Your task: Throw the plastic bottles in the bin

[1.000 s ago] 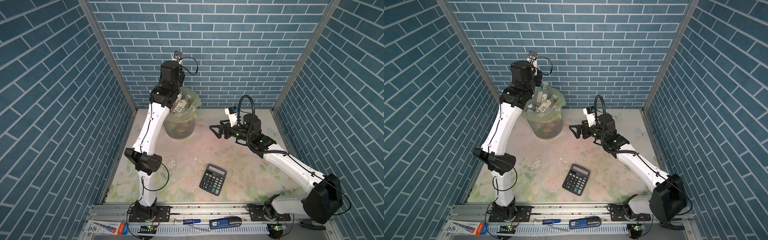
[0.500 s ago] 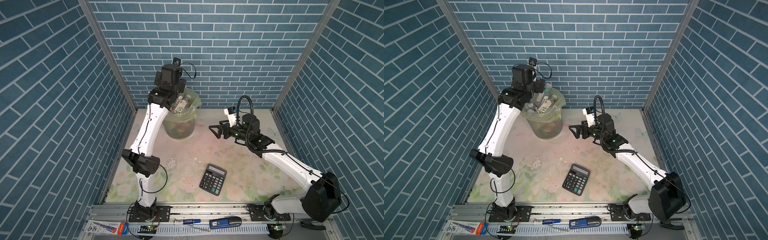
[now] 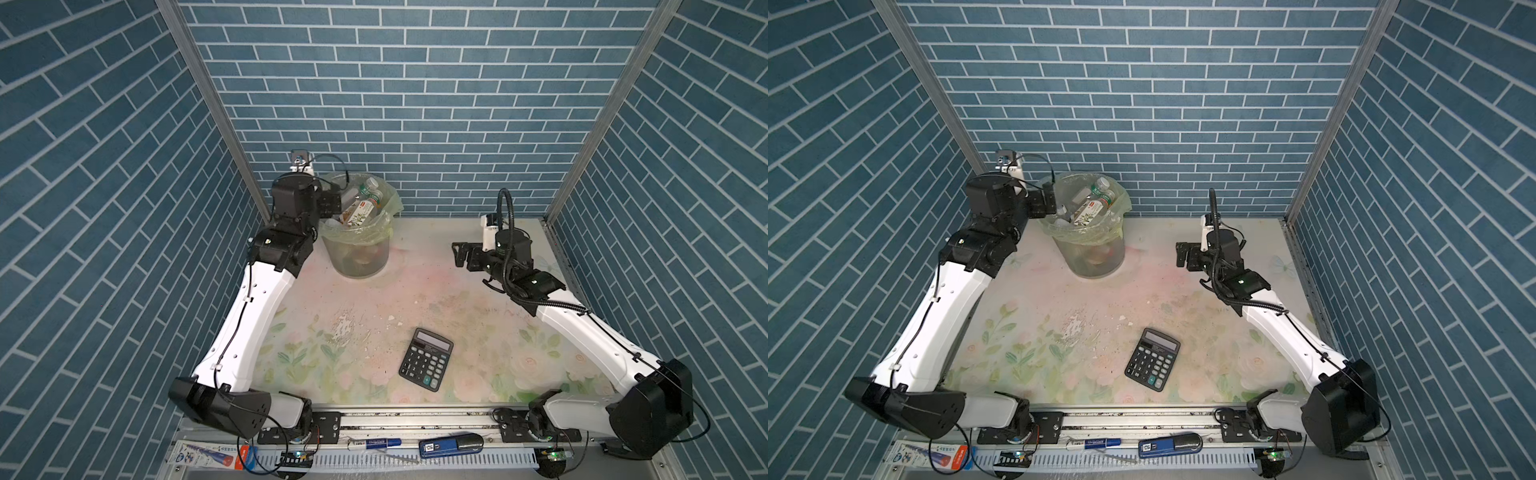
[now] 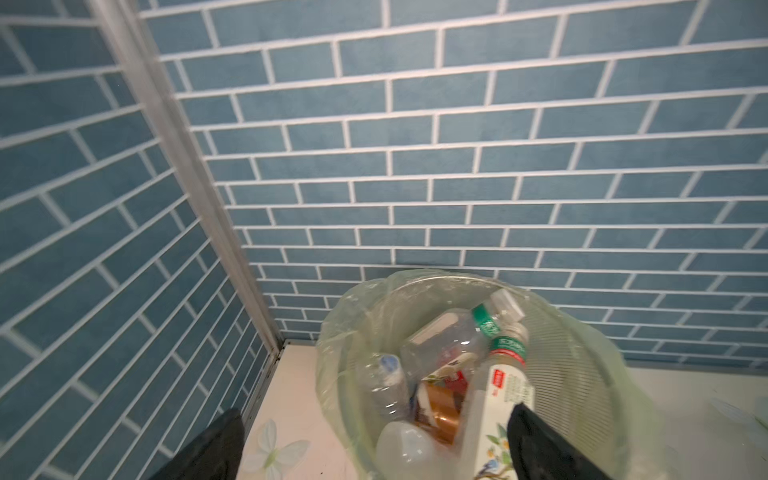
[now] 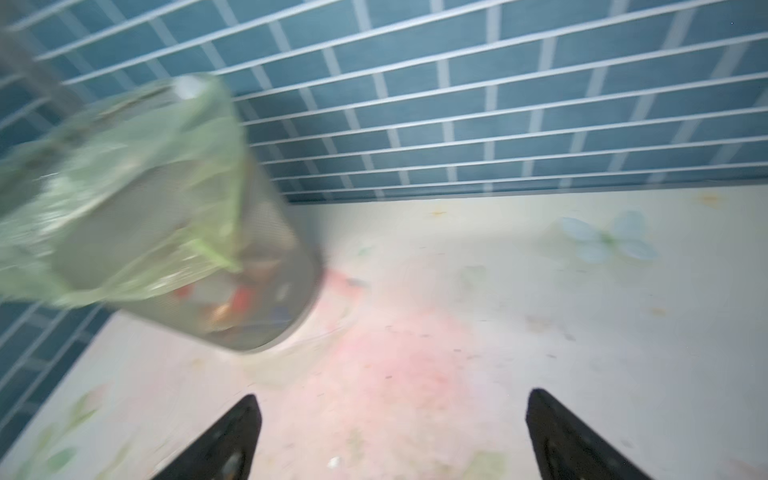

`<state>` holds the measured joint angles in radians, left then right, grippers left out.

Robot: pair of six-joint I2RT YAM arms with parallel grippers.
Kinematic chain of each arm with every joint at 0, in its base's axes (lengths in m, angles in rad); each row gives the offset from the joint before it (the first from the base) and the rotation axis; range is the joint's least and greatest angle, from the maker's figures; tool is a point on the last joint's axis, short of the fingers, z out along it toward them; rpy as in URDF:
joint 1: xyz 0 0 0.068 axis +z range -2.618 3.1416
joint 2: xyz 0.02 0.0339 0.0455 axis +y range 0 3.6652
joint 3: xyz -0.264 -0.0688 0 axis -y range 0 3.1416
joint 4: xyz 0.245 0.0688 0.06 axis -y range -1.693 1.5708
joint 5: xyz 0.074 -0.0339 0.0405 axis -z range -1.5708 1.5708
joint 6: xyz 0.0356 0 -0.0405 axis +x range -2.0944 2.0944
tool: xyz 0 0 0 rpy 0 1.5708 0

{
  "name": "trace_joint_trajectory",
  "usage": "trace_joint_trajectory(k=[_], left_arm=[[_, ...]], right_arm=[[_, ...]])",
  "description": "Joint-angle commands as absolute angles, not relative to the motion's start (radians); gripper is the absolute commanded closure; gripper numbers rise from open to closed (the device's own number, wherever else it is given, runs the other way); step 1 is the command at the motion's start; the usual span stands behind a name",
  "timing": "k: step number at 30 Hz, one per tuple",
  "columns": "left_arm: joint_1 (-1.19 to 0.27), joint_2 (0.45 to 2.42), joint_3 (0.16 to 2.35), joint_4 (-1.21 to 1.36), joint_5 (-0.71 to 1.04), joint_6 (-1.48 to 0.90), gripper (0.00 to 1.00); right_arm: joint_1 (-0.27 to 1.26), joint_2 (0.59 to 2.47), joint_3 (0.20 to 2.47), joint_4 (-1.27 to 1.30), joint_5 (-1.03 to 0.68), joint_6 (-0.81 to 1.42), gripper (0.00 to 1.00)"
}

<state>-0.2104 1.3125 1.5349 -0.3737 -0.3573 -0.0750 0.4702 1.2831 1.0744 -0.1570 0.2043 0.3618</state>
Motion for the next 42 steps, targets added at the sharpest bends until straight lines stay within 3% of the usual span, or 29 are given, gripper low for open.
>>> trace_joint_trajectory(k=[1, 9, 16, 23, 29, 33, 34, 42], left_arm=[[-0.161, 1.187, 1.331, -0.297, -0.479, -0.17, 0.01], [-0.14, 0.955, 0.709, -0.05, -0.784, -0.219, 0.01], [-0.054, 1.177, 0.444, 0.36, -0.707, -0.22, 0.01], [-0.032, 1.45, 0.465, 0.638, -0.428, -0.079, 0.01], [-0.078, 1.49, 0.487, 0.645, -0.393, 0.006, 0.01], [-0.09, 1.55, 0.33, 1.023, -0.326, 0.063, 0.01], [-0.088, 1.509, 0.356, 0.893, -0.31, 0.037, 0.01], [-0.089, 1.538, 0.357, 0.942, -0.322, 0.049, 0.01]], right_arm=[[0.435, 1.269, 1.024, -0.235, 0.574, 0.343, 0.01], [0.428, 1.225, 0.757, 0.046, 0.884, 0.199, 0.01], [0.387, 1.232, 0.606, 0.408, 1.007, 0.009, 0.01], [0.27, 1.336, 0.478, 0.694, 0.914, -0.099, 0.01], [0.218, 1.444, 0.376, 0.88, 0.78, -0.01, 0.01], [0.214, 1.514, 0.299, 1.115, 0.684, -0.061, 0.01], [0.21, 1.544, 0.286, 1.19, 0.668, -0.088, 0.01], [0.192, 1.522, 0.272, 1.162, 0.582, -0.063, 0.01]])
